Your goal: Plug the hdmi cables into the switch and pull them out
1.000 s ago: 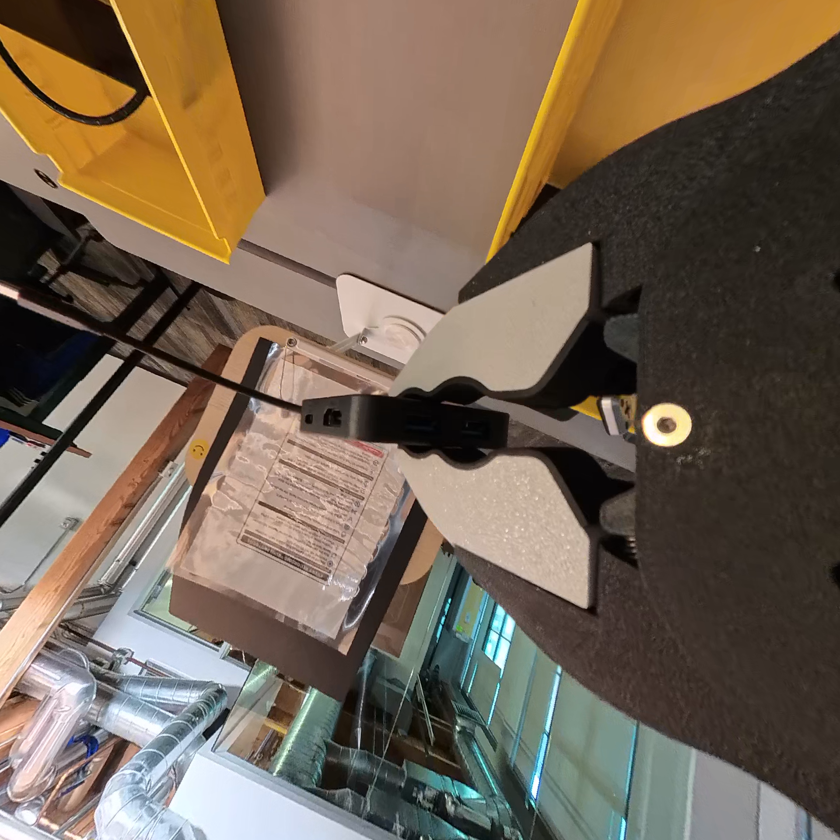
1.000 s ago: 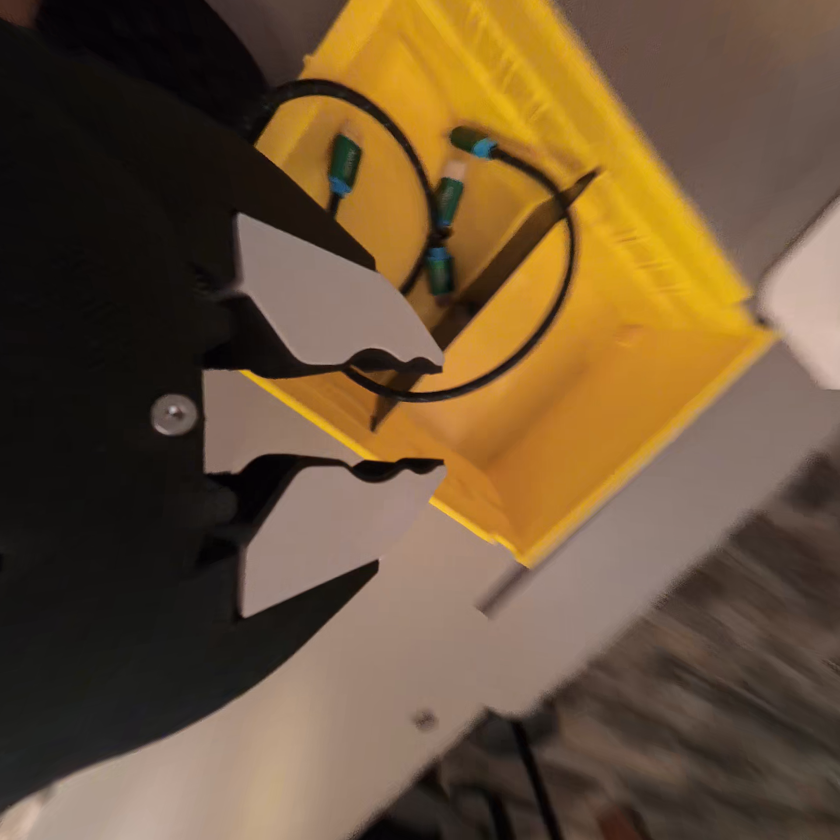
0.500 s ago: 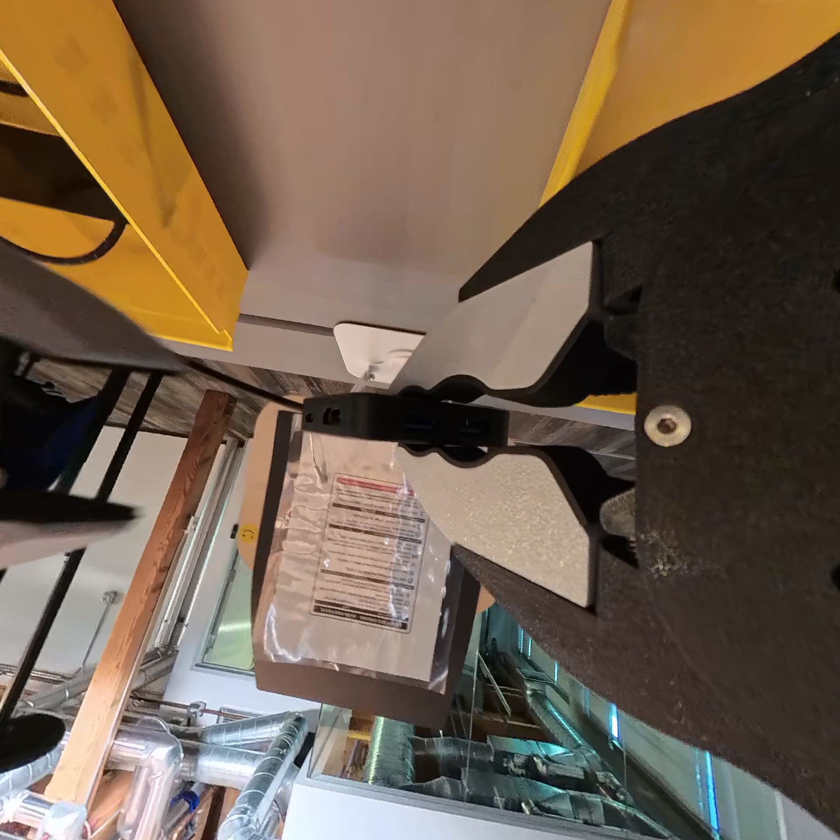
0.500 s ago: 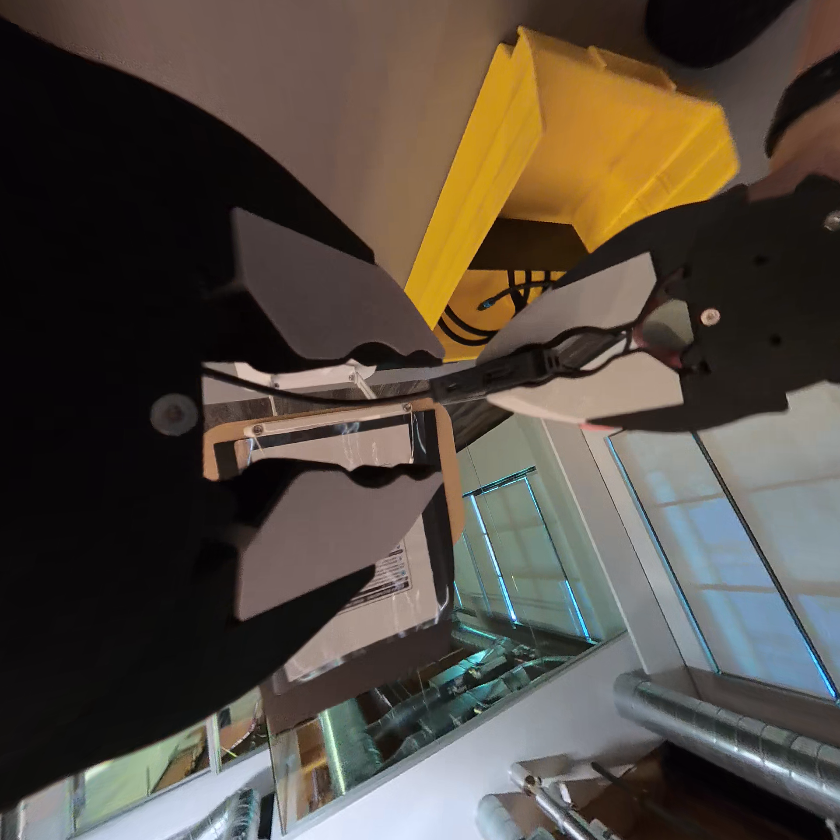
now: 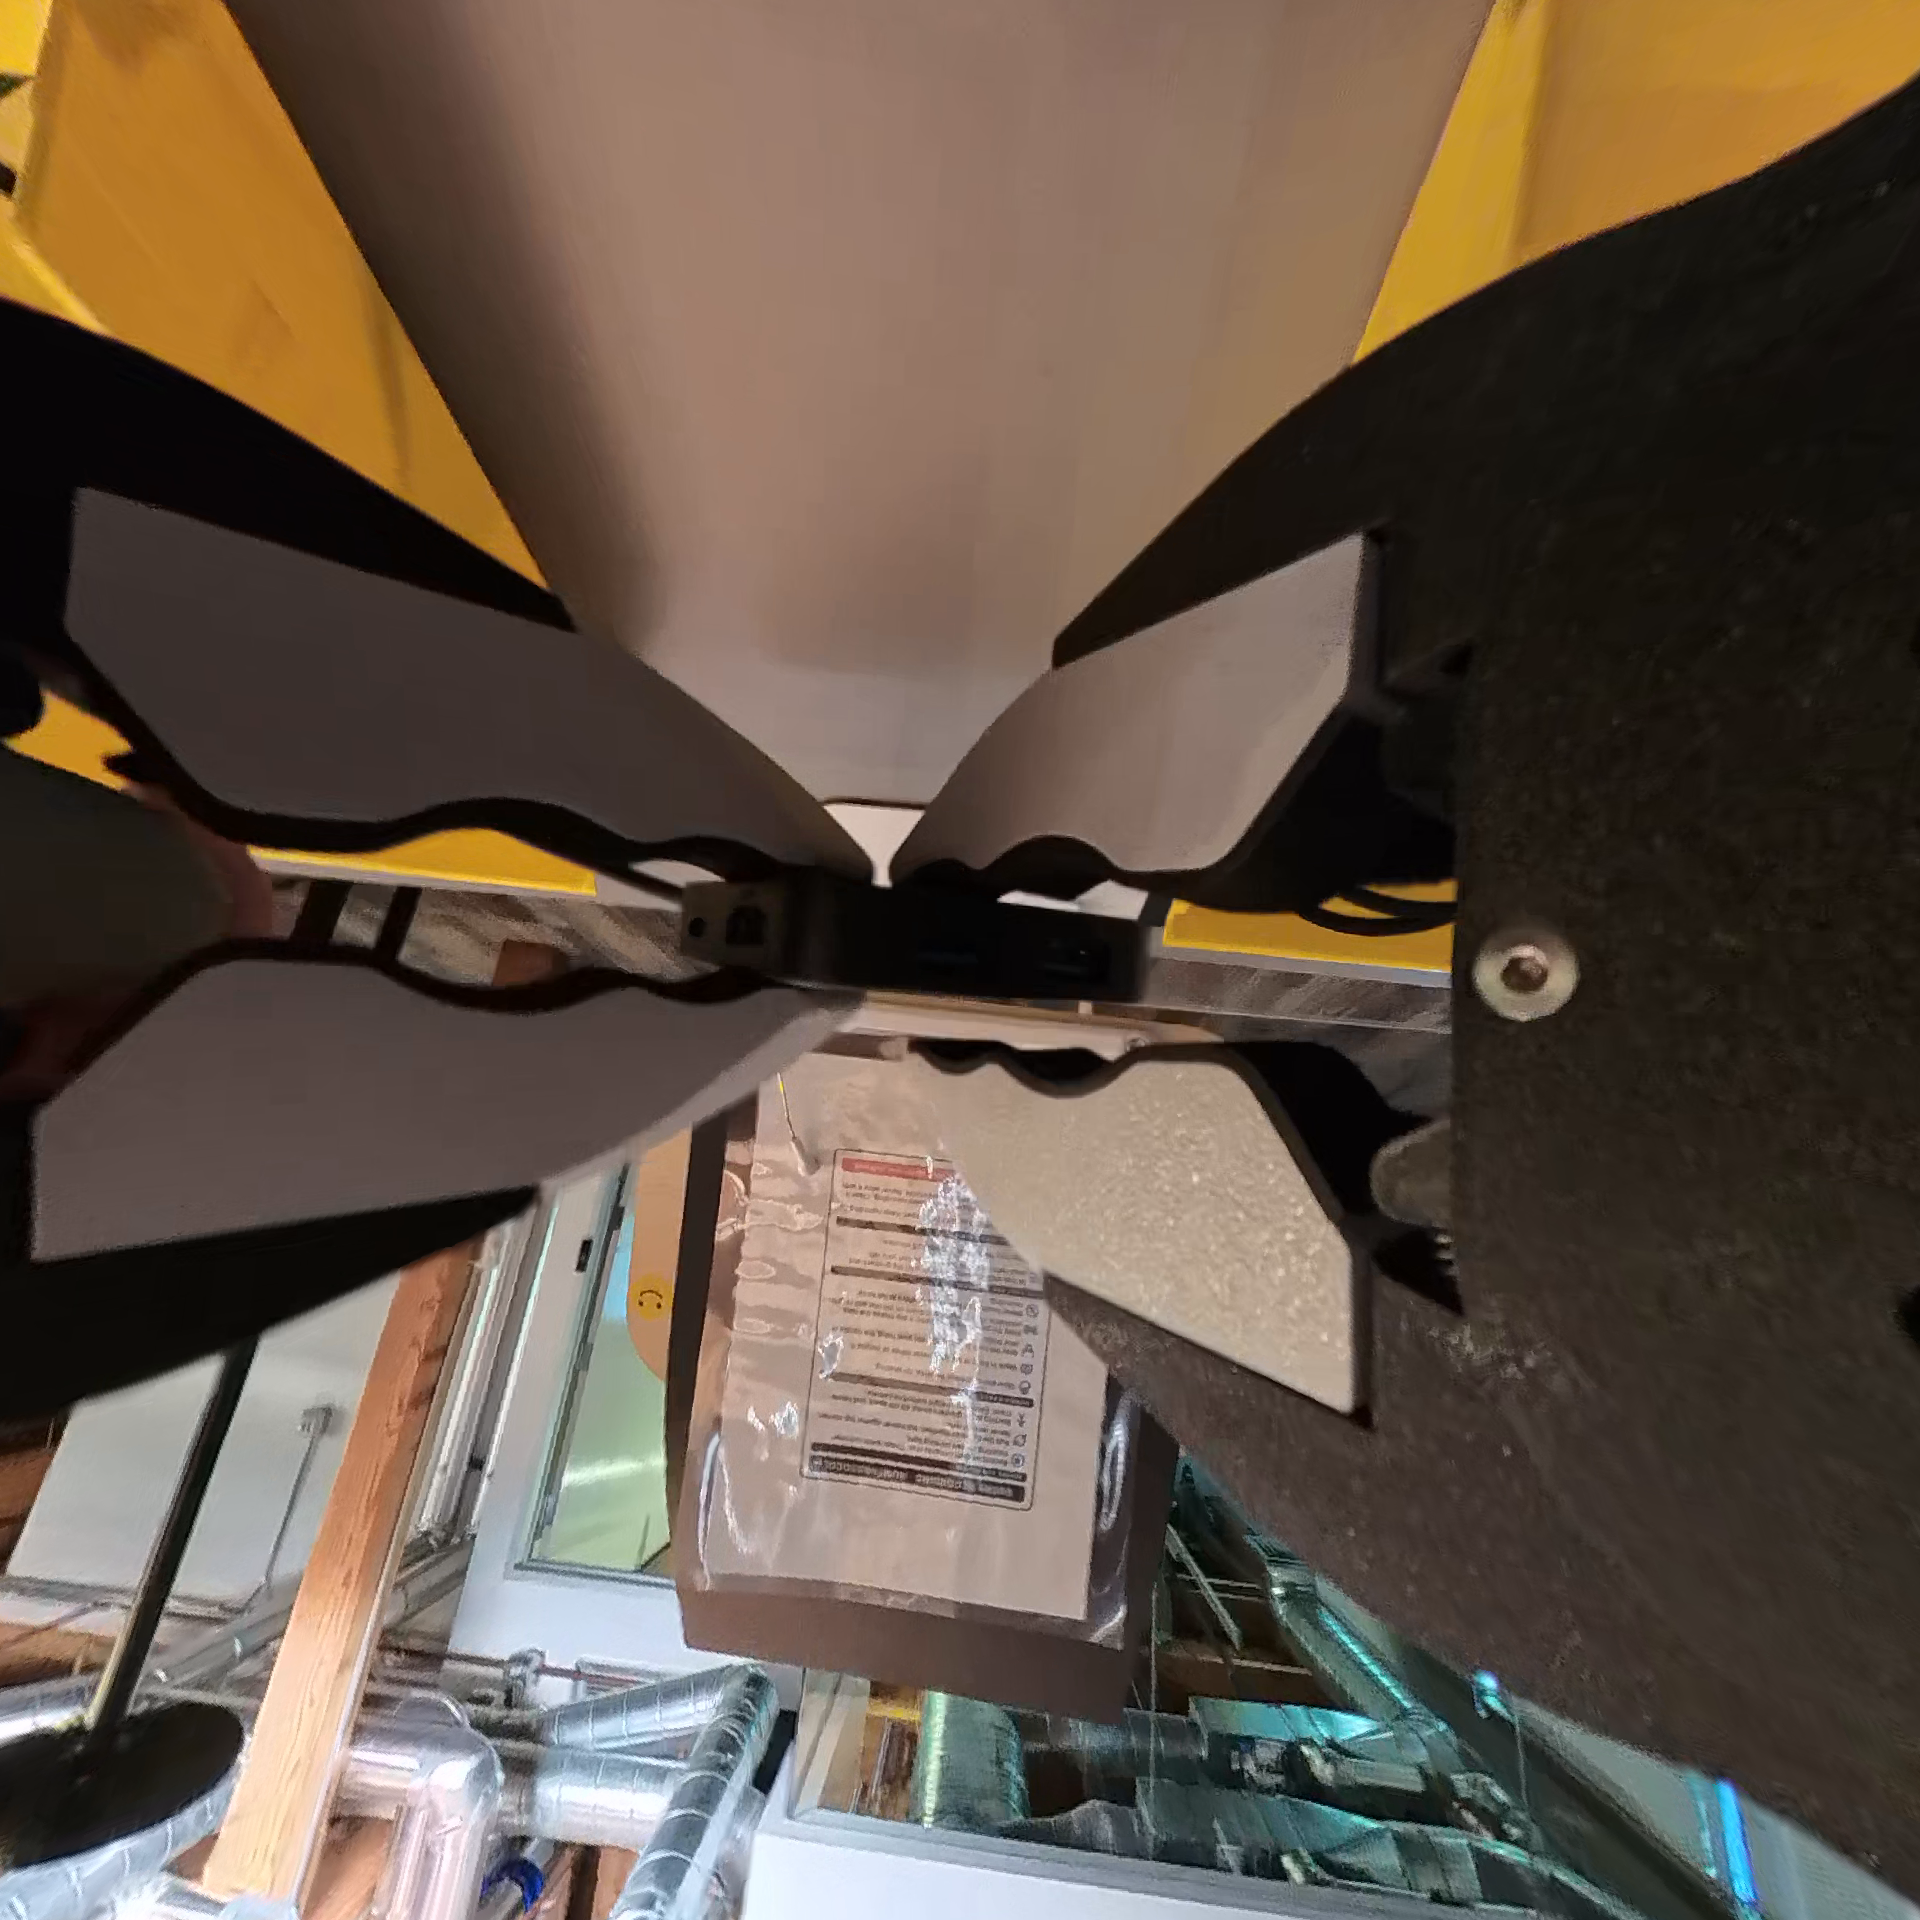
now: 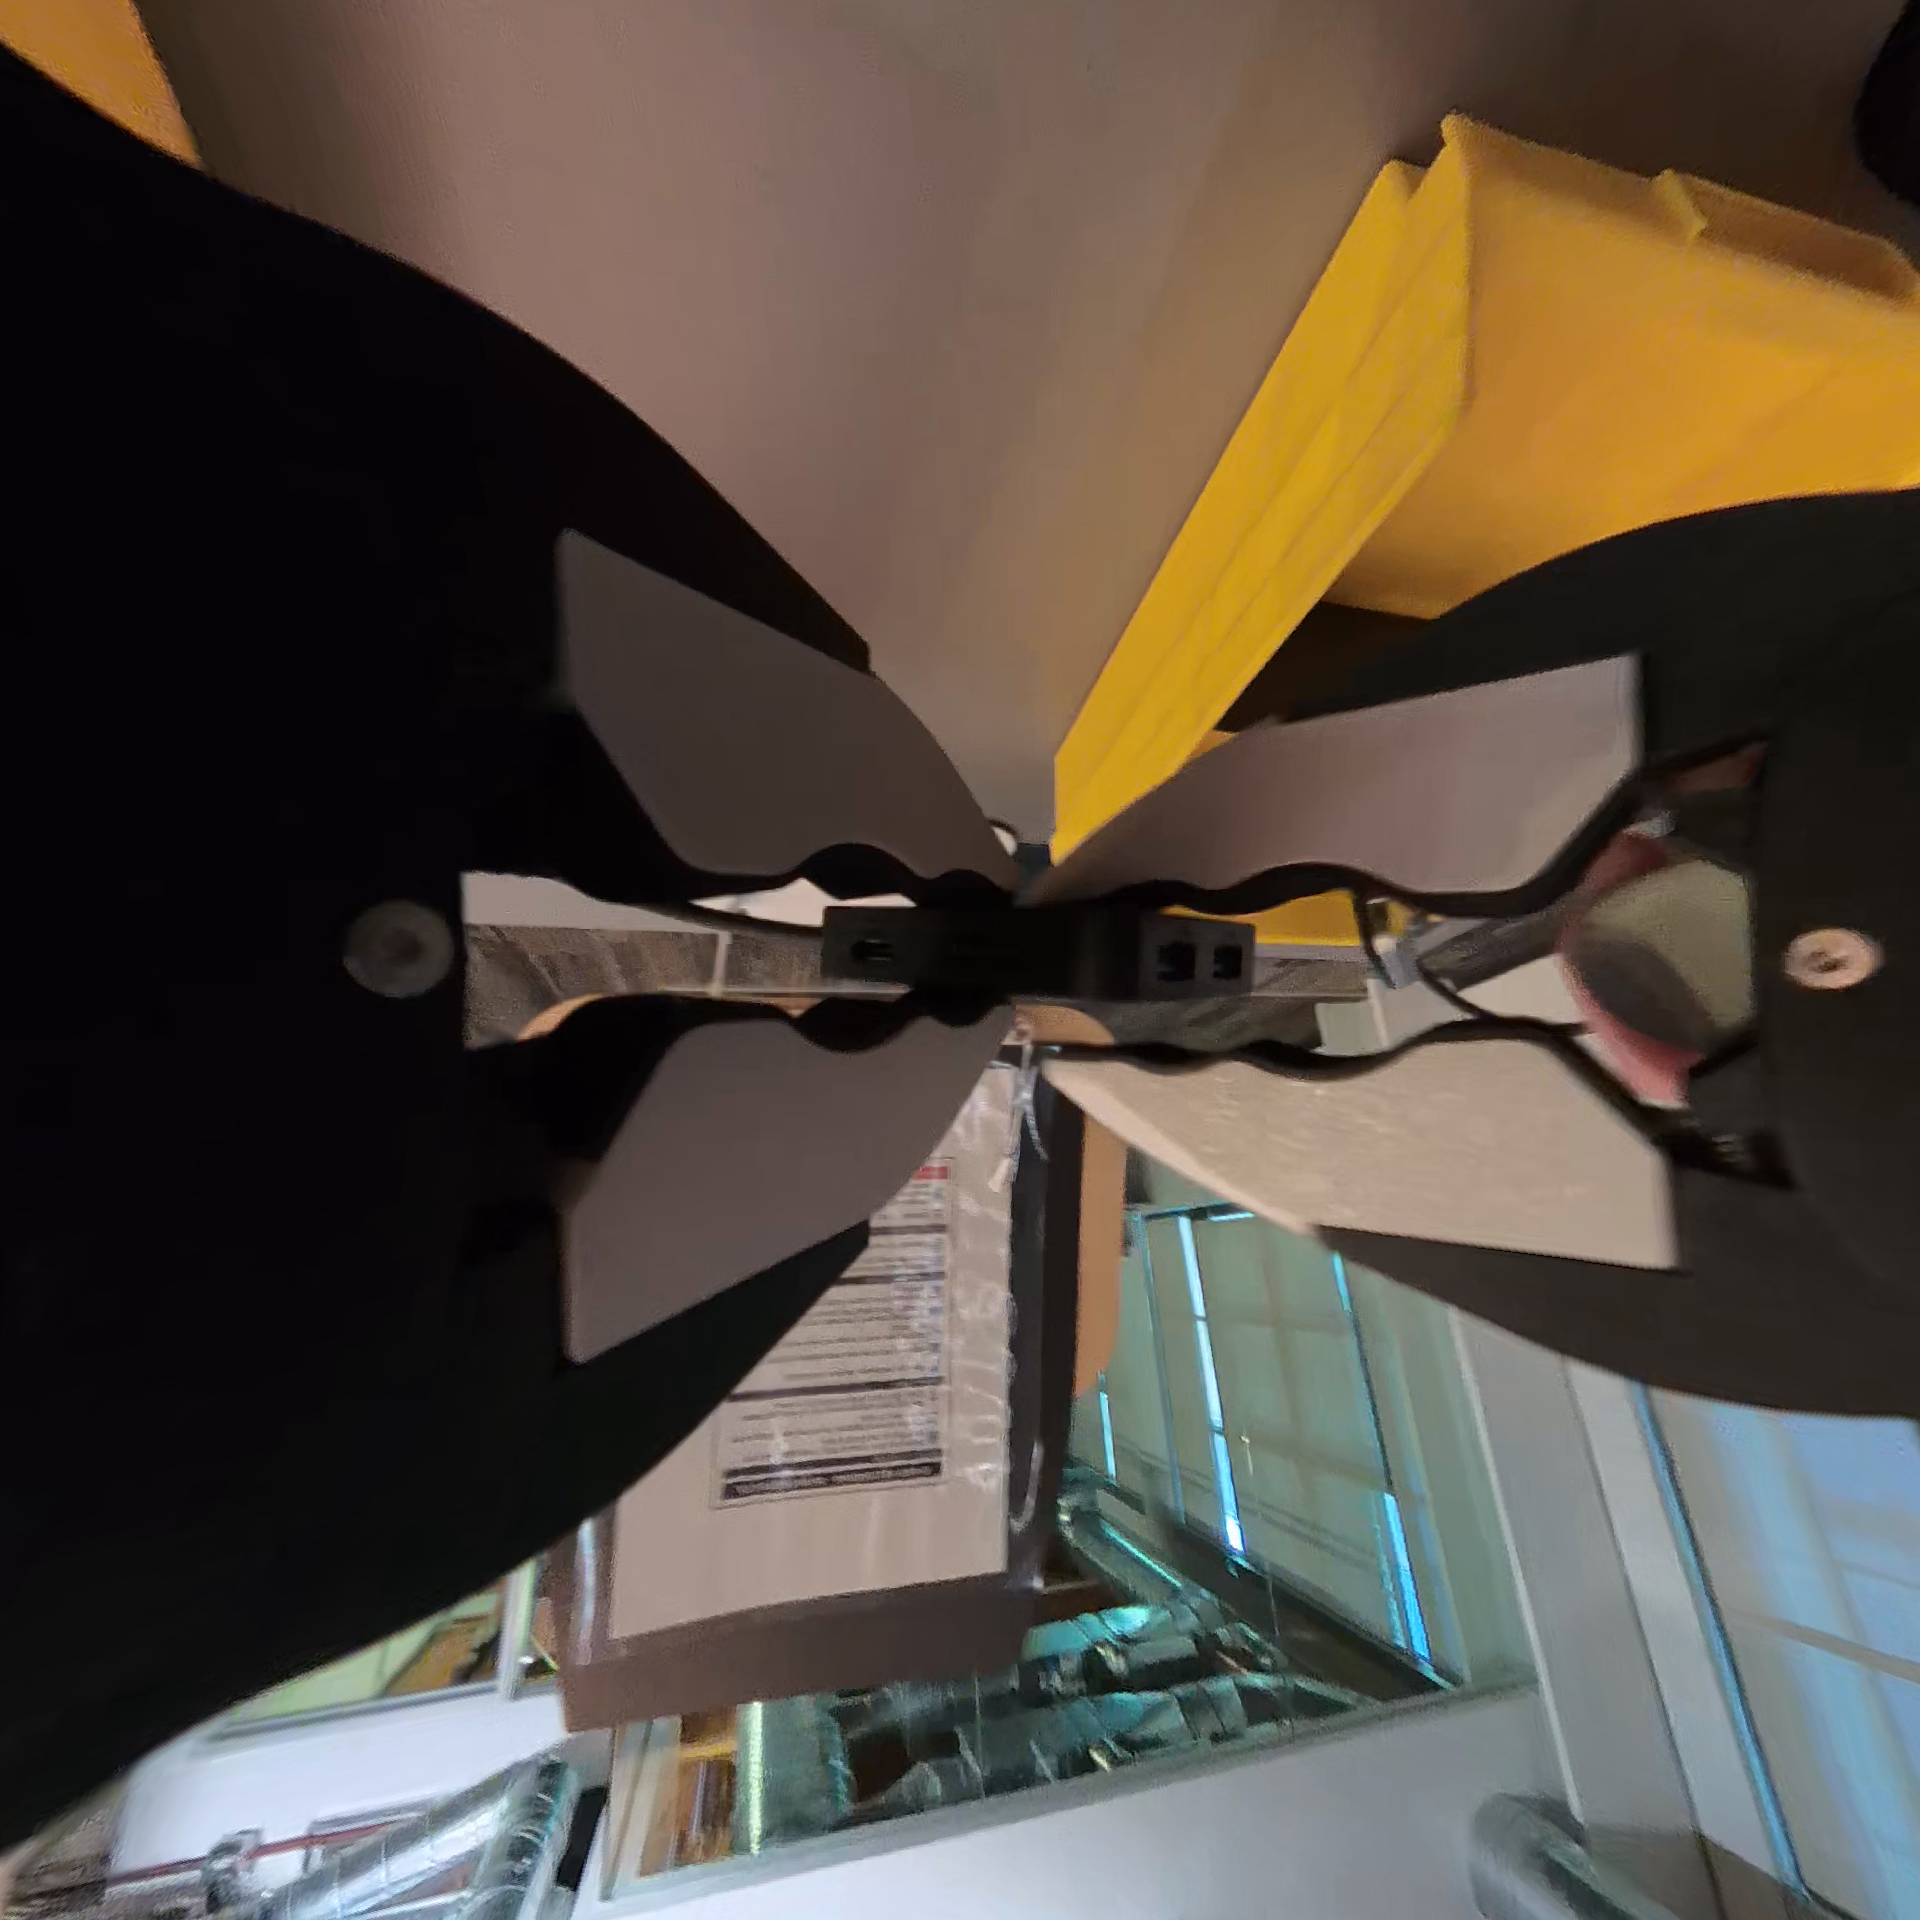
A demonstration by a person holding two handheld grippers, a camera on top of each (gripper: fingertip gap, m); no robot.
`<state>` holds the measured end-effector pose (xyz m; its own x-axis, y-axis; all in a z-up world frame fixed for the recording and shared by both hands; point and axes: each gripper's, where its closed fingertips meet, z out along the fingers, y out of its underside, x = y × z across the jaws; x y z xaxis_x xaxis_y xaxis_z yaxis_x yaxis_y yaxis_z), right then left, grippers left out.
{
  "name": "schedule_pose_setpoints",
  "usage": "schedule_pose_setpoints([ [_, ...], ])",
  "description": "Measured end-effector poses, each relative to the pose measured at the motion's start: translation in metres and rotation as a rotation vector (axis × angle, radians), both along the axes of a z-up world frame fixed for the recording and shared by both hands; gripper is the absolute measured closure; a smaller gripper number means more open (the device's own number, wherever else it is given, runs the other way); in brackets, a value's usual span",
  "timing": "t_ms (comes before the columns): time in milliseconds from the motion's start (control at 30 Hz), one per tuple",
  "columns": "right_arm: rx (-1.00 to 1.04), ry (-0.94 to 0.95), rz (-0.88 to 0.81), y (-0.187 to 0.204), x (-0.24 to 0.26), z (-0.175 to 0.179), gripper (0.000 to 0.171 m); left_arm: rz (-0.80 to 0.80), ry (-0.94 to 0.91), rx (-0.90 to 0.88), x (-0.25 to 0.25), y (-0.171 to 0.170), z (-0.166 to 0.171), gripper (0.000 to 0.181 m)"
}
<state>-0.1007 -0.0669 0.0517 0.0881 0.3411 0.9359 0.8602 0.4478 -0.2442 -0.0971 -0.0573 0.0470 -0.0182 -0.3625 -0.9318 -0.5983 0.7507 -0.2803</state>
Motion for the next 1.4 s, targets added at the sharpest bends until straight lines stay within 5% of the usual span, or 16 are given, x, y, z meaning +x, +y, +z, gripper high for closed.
schedule_pose_setpoints([
  [200,-0.105,0.225,-0.37,0.029,0.146,0.031,0.156,0.079,-0.131,-0.064,-0.027,0.017,0.035,0.148],
  [333,-0.378,0.357,-0.54,0.035,0.248,-0.012,0.156,0.108,-0.185,-0.067,-0.047,0.026,0.053,0.15],
  [633,-1.17,-0.054,-0.539,0.069,0.282,-0.109,0.156,0.153,-0.203,-0.105,-0.062,0.047,0.055,0.154],
  [933,-1.212,-0.038,-0.593,0.095,0.285,-0.154,0.154,0.193,-0.224,-0.103,-0.077,0.06,0.061,0.155],
  [1067,-1.085,-0.021,-0.612,0.102,0.289,-0.121,0.151,0.241,-0.236,-0.114,-0.094,0.071,0.066,0.156],
  [1200,-0.771,0.162,-0.572,0.104,0.262,-0.023,0.15,0.292,-0.277,-0.133,-0.12,0.081,0.077,0.156],
  [1400,-0.144,0.542,-0.477,0.029,0.196,0.093,0.136,0.355,-0.246,-0.381,-0.158,0.104,0.053,0.156],
])
